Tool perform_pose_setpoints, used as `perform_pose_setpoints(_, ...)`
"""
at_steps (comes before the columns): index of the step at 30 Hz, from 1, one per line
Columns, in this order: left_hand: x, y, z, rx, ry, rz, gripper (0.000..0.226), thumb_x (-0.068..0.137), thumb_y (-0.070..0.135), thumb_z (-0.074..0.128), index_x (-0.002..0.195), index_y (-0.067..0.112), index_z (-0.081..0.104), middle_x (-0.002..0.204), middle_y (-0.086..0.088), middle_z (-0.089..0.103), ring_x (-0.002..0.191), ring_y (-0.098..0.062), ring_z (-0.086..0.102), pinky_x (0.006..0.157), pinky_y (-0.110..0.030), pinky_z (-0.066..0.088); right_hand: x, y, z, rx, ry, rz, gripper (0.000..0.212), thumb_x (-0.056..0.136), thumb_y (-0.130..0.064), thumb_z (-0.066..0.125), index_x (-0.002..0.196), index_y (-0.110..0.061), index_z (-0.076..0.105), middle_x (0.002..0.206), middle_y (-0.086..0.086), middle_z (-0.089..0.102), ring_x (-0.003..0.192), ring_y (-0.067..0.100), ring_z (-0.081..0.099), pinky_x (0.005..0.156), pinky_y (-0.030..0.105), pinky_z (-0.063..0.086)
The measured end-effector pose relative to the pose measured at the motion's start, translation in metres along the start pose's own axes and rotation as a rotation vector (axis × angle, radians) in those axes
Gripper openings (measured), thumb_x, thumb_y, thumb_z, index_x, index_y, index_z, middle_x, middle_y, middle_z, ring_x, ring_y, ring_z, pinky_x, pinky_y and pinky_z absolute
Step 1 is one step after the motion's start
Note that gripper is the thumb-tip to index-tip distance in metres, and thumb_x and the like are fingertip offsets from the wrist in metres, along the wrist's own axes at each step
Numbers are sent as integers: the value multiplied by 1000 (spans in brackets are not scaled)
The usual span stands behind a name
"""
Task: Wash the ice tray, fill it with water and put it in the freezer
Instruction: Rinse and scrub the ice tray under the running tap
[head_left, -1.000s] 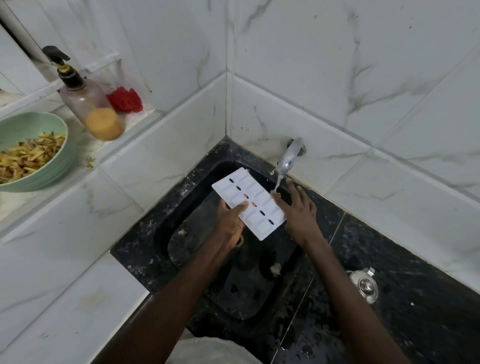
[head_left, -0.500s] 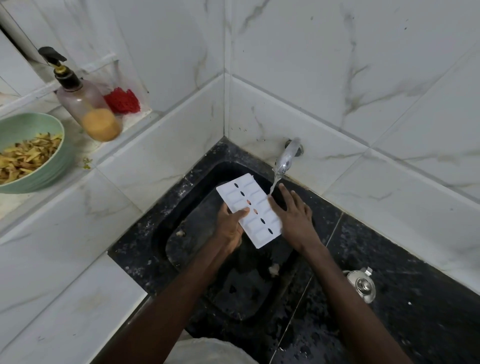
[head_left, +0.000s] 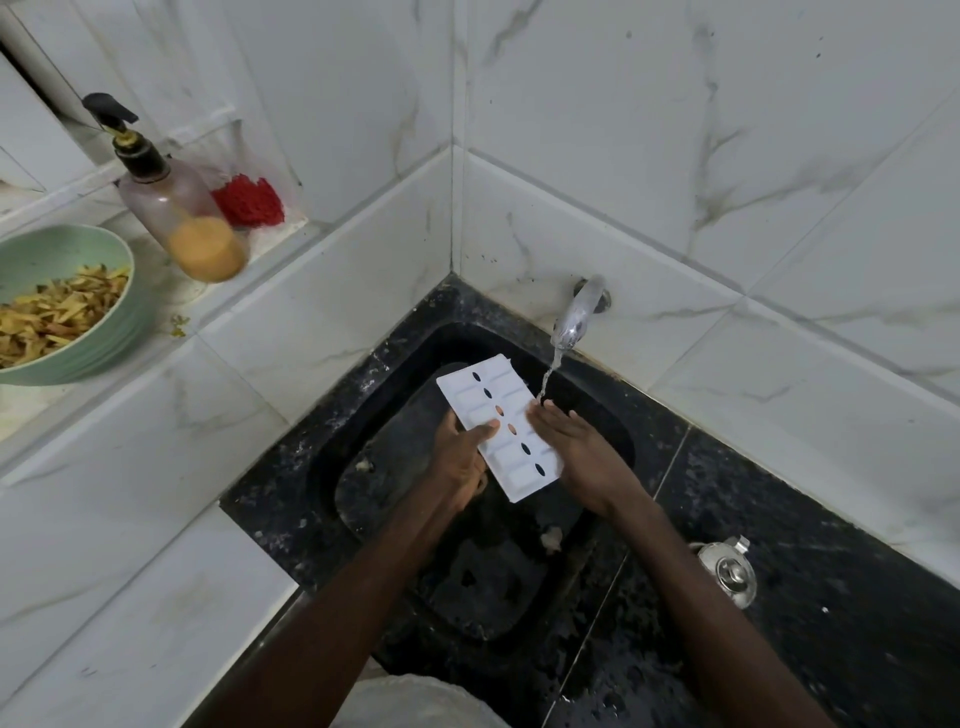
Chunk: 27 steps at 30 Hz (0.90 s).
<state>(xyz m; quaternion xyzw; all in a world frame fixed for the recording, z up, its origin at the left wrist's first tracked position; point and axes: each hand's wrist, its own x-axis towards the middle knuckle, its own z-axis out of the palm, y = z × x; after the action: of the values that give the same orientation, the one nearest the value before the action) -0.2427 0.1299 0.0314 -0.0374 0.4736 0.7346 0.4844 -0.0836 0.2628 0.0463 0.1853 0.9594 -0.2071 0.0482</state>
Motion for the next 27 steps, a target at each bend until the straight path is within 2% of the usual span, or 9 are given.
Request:
perform_pose_setpoints(4, 0, -5, 3, -17, -25, -16, 56, 89, -12, 67, 142, 1, 54, 133, -21, 68, 123, -45, 64, 102, -63, 52, 2, -3, -4, -7, 84, 49, 69, 98, -34, 22, 162, -11, 31, 170, 3, 26, 159, 13, 15, 131, 36, -2)
perform_pose_setpoints(6, -1, -6, 5, -22, -40, -26, 55, 90, -10, 68, 142, 2, 55, 133, -21, 68, 123, -45, 64, 105, -64, 49, 4, -9, -2, -80, 86, 55, 71, 103, -46, 17, 164, -12, 24, 172, 2, 19, 160, 12, 9, 130, 36, -8)
perform_pose_setpoints(8, -1, -6, 7, -16, -50, -25, 53, 90, -9, 68, 141, 2, 56, 133, -20, 68, 124, -45, 63, 105, -64, 49, 6, -15, 3, -103, 73, 51, 73, 105, -53, 13, 166, -13, 15, 173, 0, 7, 161, 13, 0, 131, 37, -6)
perform_pose_setpoints(10, -2, -4, 5, -13, -41, -19, 54, 90, -10, 67, 141, 3, 56, 131, -20, 69, 123, -46, 64, 103, -63, 51, 5, -18, 5, -97, 39, 42, 74, 105, -56, 9, 166, -16, 8, 173, -3, 0, 161, 12, -6, 131, 38, -5)
perform_pose_setpoints(13, -3, 1, 2, -6, -5, -35, 55, 89, -11, 67, 141, 5, 55, 129, -19, 70, 120, -45, 65, 96, -59, 57, 2, -18, 7, -107, 16, 14, 70, 107, -55, 7, 166, -19, 7, 173, -5, 0, 160, 6, -9, 129, 32, -13)
perform_pose_setpoints(16, -5, -1, 4, -12, -35, -37, 55, 90, -11, 66, 142, 5, 55, 131, -19, 69, 123, -44, 64, 100, -59, 55, 6, -15, 5, -128, 16, 51, 71, 107, -57, 3, 166, -18, 7, 173, -4, 0, 160, 7, -8, 128, 31, -15)
perform_pose_setpoints(21, -7, -5, 10, -25, -92, -58, 57, 92, -11, 65, 145, 6, 54, 135, -20, 67, 126, -43, 63, 104, -56, 53, 22, -17, 1, -136, 8, 79, 88, 99, -65, -15, 167, -14, 8, 174, 1, 1, 161, 14, -5, 130, 37, -8)
perform_pose_setpoints(24, -12, -9, 10, -2, -132, -65, 55, 93, -8, 67, 144, 7, 55, 135, -18, 67, 126, -41, 63, 107, -57, 51, 25, -15, 0, -176, -11, 57, 78, 103, -58, -6, 167, -15, 5, 174, 0, -1, 161, 13, -7, 129, 36, -11)
perform_pose_setpoints(27, -11, -4, 11, 6, -152, -56, 55, 92, -6, 68, 144, 8, 55, 136, -17, 67, 126, -41, 63, 108, -59, 49, 24, -13, -3, -139, 17, 79, 73, 105, -55, 0, 167, -17, 4, 174, -1, 0, 161, 11, -6, 131, 40, -4)
